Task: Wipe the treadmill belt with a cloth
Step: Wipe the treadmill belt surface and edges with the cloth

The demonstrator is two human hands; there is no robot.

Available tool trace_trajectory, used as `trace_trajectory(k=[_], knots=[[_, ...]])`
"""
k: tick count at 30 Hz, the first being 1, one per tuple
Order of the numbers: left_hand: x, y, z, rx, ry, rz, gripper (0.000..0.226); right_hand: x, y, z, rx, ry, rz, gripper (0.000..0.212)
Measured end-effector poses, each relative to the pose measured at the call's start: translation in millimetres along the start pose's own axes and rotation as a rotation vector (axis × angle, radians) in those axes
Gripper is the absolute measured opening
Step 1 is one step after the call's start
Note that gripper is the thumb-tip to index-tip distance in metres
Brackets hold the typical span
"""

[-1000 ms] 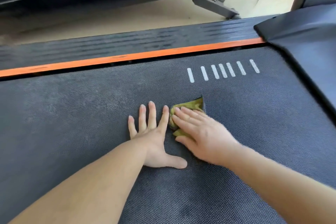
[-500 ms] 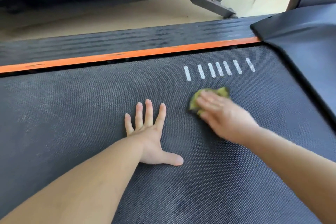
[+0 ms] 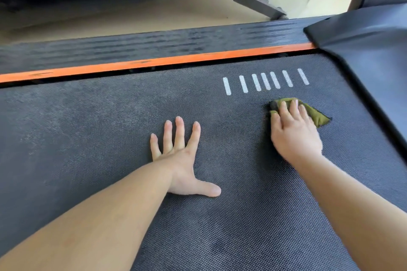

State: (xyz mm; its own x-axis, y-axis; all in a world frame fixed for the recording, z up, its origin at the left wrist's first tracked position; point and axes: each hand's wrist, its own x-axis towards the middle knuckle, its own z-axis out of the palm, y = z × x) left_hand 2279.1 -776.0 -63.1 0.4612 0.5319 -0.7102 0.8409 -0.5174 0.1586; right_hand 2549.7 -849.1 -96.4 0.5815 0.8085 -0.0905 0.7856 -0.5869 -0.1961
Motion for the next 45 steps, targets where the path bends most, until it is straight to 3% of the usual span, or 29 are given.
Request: trace_trajectory(k=[1,2,5,7,9,12,13,15,17,19,20,22,24,25,27,29,32,34,38,45], knots=[[0.3,-0.3,0.2,0.001,0.003,0.0,0.158,-5.0,-11.2,2.3,-0.045,0.01,0.052,0.059],[0.2,0.0,0.1,0.001,0.005,-0.001,0.158,-18.0,-24.2,8.3,-0.094,0.038,-0.026,0.058],[0.1,1.0,1.1,-0.008,0.016,-0.009,0.159,-73.5,-51.8,15.8,-0.048,-0.031,-0.574,0.056],[0.2,0.1,1.5,-0.014,0.019,-0.01,0.159,-68.8,-36.8,11.0,-0.043,-0.125,-0.8,0.054],[-1.0,0.2,0.6,-0.017,0.01,-0.005,0.159,-39.5,-13.9,5.5,-0.024,-0.056,-0.668,0.052],[-0.4,-0.5,1.2,-0.012,0.011,0.002,0.158,-14.4,-10.1,4.7,0.013,-0.005,-0.028,0.057],[-0.2,-0.6,1.1,-0.008,0.015,-0.001,0.158,-20.6,-22.5,8.3,-0.018,-0.008,-0.012,0.058],[-0.3,0.4,1.3,-0.002,0.024,-0.009,0.158,-51.5,-43.4,16.3,-0.04,-0.006,-0.314,0.057],[1.2,0.4,2.3,-0.002,0.034,-0.013,0.158,-77.0,-37.6,16.6,-0.03,-0.109,-0.679,0.055],[0.9,-0.6,1.7,-0.004,0.032,-0.012,0.158,-61.4,-11.7,10.6,0.015,-0.164,-0.776,0.056],[-0.2,-0.3,1.1,-0.006,0.024,-0.012,0.158,-48.4,3.9,9.0,0.006,-0.133,-0.695,0.058],[-0.9,0.6,0.0,-0.028,0.014,-0.017,0.158,-24.7,38.5,0.2,-0.042,-0.026,-0.327,0.061],[-1.2,1.9,-3.5,-0.038,-0.01,-0.044,0.158,-22.3,52.0,-8.6,-0.046,-0.028,0.041,0.063],[-2.9,3.5,-6.3,-0.024,-0.031,-0.059,0.158,-31.8,45.9,-8.9,-0.058,-0.035,0.117,0.064],[-7.2,9.3,-10.8,-0.006,-0.057,-0.087,0.16,-62.7,22.6,-4.1,-0.057,-0.04,0.001,0.066],[-8.0,22.2,-23.1,0.0,-0.048,-0.133,0.164,-86.7,16.2,-4.6,-0.024,-0.113,-0.249,0.067],[-6.2,45.0,-50.8,-0.005,0.169,-0.145,0.147,-80.8,43.2,-24.2,-0.079,-0.262,-0.477,0.069],[4.2,60.2,-61.5,-0.003,0.3,-0.082,0.142,-60.1,70.2,-32.7,-0.111,-0.215,-0.378,0.065],[29.4,74.6,-43.7,0.036,0.202,-0.101,0.155,-18.4,92.8,-39.4,-0.119,-0.23,-0.16,0.063],[47.8,54.5,-12.1,-0.07,0.177,-0.047,0.139,66.0,82.1,-30.9,-0.089,-0.121,-0.002,0.061]])
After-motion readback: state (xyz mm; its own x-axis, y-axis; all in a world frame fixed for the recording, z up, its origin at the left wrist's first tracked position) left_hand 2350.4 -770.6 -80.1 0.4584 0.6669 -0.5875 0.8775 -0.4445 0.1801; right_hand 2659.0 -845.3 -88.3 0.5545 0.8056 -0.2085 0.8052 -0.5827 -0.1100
